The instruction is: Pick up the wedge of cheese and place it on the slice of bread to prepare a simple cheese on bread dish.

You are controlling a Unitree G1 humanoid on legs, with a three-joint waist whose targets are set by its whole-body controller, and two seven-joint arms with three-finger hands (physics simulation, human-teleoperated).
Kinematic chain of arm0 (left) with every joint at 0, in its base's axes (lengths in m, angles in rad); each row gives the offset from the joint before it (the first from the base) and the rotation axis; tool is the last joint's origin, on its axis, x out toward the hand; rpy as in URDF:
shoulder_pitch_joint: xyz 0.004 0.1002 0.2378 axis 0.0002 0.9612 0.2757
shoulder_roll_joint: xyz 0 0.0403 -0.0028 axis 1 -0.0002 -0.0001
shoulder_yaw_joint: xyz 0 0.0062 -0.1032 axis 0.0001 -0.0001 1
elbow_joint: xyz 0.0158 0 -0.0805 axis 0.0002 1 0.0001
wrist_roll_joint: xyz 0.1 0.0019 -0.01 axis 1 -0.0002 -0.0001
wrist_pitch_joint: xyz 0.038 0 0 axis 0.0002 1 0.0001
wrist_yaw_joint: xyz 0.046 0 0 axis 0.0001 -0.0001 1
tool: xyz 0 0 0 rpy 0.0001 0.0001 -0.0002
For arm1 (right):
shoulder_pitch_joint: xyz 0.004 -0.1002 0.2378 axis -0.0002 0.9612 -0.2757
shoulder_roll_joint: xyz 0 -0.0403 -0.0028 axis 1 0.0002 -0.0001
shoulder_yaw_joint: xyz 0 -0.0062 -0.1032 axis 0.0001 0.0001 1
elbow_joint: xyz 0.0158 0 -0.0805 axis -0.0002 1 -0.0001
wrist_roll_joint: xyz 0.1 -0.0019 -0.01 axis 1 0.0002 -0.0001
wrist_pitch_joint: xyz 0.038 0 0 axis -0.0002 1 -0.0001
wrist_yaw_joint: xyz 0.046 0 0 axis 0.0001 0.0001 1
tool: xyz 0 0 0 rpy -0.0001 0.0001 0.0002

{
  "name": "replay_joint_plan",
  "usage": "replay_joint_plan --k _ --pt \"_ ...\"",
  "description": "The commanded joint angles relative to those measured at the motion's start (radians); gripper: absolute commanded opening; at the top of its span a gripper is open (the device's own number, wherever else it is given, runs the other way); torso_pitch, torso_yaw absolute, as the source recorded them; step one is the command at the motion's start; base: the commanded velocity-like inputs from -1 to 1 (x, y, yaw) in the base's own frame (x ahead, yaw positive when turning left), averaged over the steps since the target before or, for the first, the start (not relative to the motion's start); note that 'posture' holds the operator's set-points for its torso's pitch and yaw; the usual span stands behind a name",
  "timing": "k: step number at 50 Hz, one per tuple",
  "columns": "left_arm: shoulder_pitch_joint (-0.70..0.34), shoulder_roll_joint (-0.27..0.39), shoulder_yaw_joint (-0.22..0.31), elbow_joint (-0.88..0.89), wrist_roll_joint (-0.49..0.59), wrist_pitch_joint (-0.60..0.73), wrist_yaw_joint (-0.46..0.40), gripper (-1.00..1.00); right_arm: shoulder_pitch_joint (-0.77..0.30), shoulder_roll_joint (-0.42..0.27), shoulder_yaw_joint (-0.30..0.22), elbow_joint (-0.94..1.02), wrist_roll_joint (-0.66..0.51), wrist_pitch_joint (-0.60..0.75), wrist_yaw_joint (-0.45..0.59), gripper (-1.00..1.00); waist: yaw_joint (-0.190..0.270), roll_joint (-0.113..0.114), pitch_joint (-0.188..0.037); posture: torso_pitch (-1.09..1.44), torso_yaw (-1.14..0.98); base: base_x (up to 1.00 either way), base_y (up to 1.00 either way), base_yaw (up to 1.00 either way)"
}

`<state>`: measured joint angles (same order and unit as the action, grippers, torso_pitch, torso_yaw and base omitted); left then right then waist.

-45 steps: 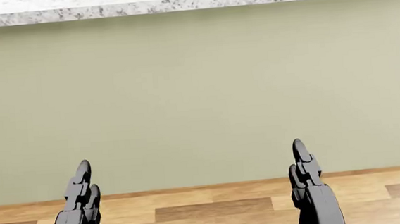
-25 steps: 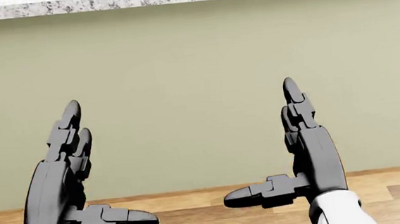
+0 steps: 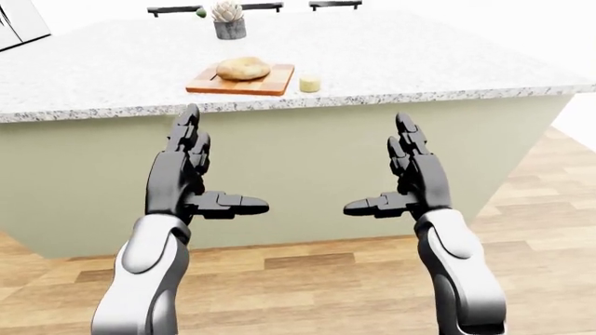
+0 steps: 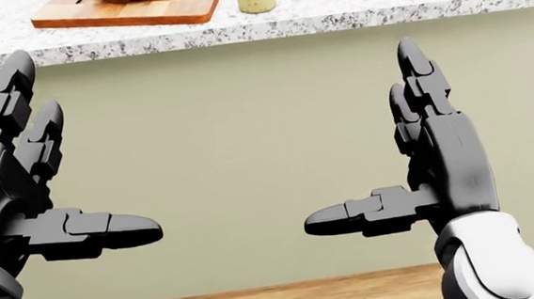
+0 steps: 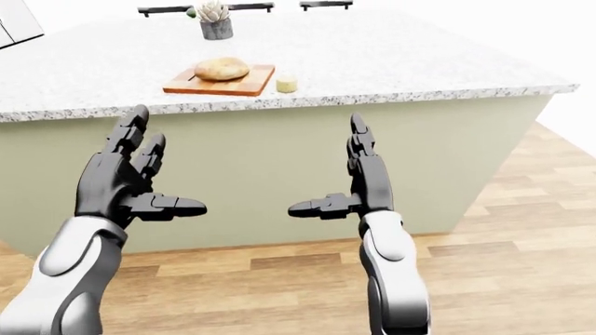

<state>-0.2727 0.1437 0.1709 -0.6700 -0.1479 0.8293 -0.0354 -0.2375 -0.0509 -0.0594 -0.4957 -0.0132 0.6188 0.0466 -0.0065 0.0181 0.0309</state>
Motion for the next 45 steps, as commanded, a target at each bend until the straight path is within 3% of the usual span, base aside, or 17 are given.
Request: replay_joint_plan --k 1,4,6,11,15,16,21,29,31,32,33,34,36,38,40,43,45 --pt "-0.002 0.004 0.006 -0.016 0.011 -0.044 -0.003 1.0 -0.018 0.002 0.015 -0.019 0.01 -0.037 -0.001 1.0 0.006 -0.011 -0.014 0.0 0.0 0.06 0.0 0.0" --pt "-0.012 0.006 0.011 -0.02 0.011 -0.033 -0.005 1.0 -0.015 0.0 0.012 -0.007 0.009 -0.053 -0.003 1.0 -0.002 0.041 -0.024 0.0 0.0 0.0 0.04 0.0" --pt "0.002 -0.002 0.0 -0.009 0.017 -0.055 -0.006 1.0 -0.014 0.005 0.006 0.0 0.027 -0.053 -0.01 1.0 0.016 -0.007 -0.018 0.0 0.0 0.0 0.16 0.18" --pt "0.006 -0.007 -0.004 -0.011 0.028 -0.052 -0.013 1.0 -0.008 -0.007 -0.003 -0.019 0.035 -0.046 -0.017 1.0 0.01 0.022 -0.02 0.0 0.0 0.0 0.09 0.36" --pt "-0.013 0.001 0.006 -0.013 0.024 -0.039 -0.014 1.0 0.001 -0.011 -0.001 -0.02 0.023 -0.057 -0.023 1.0 0.009 -0.089 0.006 0.0 0.0 0.0 0.37 0.0" --pt "-0.013 0.002 0.006 -0.016 0.024 -0.036 -0.013 1.0 0.005 -0.01 -0.001 -0.017 0.018 -0.063 -0.025 1.0 -0.001 -0.055 -0.009 0.0 0.0 0.0 0.37 0.0" --pt "-0.004 0.0 0.007 -0.005 0.025 -0.055 -0.016 1.0 0.025 -0.007 -0.012 -0.015 0.017 -0.089 -0.03 1.0 -0.009 -0.082 -0.024 0.0 0.0 0.0 0.57 0.0" --pt "-0.004 -0.003 -0.004 0.008 0.034 -0.069 -0.017 1.0 0.039 -0.013 -0.032 -0.035 0.032 -0.091 -0.039 1.0 -0.019 0.0 -0.018 0.0 0.0 0.0 0.72 0.0" --pt "-0.001 -0.005 -0.006 0.015 0.037 -0.078 -0.02 1.0 0.047 -0.016 -0.035 -0.036 0.033 -0.098 -0.038 1.0 -0.02 0.043 -0.026 0.0 0.0 0.0 0.71 0.0" --pt "0.0 -0.005 -0.007 0.018 0.038 -0.081 -0.021 1.0 0.048 -0.018 -0.035 -0.033 0.032 -0.099 -0.038 1.0 -0.021 0.09 -0.04 0.0 0.0 0.0 0.73 0.0" --pt "0.002 -0.006 -0.009 0.02 0.039 -0.085 -0.023 1.0 0.051 -0.017 -0.038 -0.032 0.032 -0.102 -0.039 1.0 -0.025 0.093 -0.049 0.0 0.0 0.0 0.72 0.0" --pt "0.003 -0.007 -0.01 0.019 0.04 -0.086 -0.023 1.0 0.054 -0.016 -0.037 -0.034 0.032 -0.105 -0.04 1.0 -0.007 0.065 -0.025 0.0 0.0 0.0 0.71 0.0" --pt "0.008 -0.009 -0.011 0.019 0.043 -0.09 -0.025 1.0 0.059 -0.013 -0.041 -0.03 0.037 -0.116 -0.042 1.0 -0.007 0.044 -0.018 0.0 0.0 0.05 0.41 0.0" --pt "0.008 -0.01 -0.011 0.018 0.044 -0.088 -0.027 1.0 0.061 -0.013 -0.053 -0.037 0.05 -0.123 -0.047 1.0 -0.008 0.062 -0.015 0.0 0.0 0.03 0.0 0.0" --pt "-0.002 -0.009 -0.012 0.01 0.045 -0.075 -0.026 1.0 0.06 -0.016 -0.065 -0.034 0.06 -0.127 -0.057 1.0 -0.007 0.048 -0.035 0.0 0.0 0.0 0.0 0.0" --pt "-0.012 -0.008 -0.019 0.006 0.05 -0.065 -0.027 1.0 0.07 -0.017 -0.066 -0.021 0.065 -0.13 -0.066 1.0 0.002 0.033 -0.034 0.0 0.0 0.0 -0.01 0.0" --pt "-0.01 -0.01 -0.024 0.008 0.054 -0.07 -0.028 1.0 0.078 -0.02 -0.06 -0.003 0.064 -0.146 -0.063 1.0 -0.001 0.048 -0.028 0.0 0.0 0.0 -0.06 -0.3"
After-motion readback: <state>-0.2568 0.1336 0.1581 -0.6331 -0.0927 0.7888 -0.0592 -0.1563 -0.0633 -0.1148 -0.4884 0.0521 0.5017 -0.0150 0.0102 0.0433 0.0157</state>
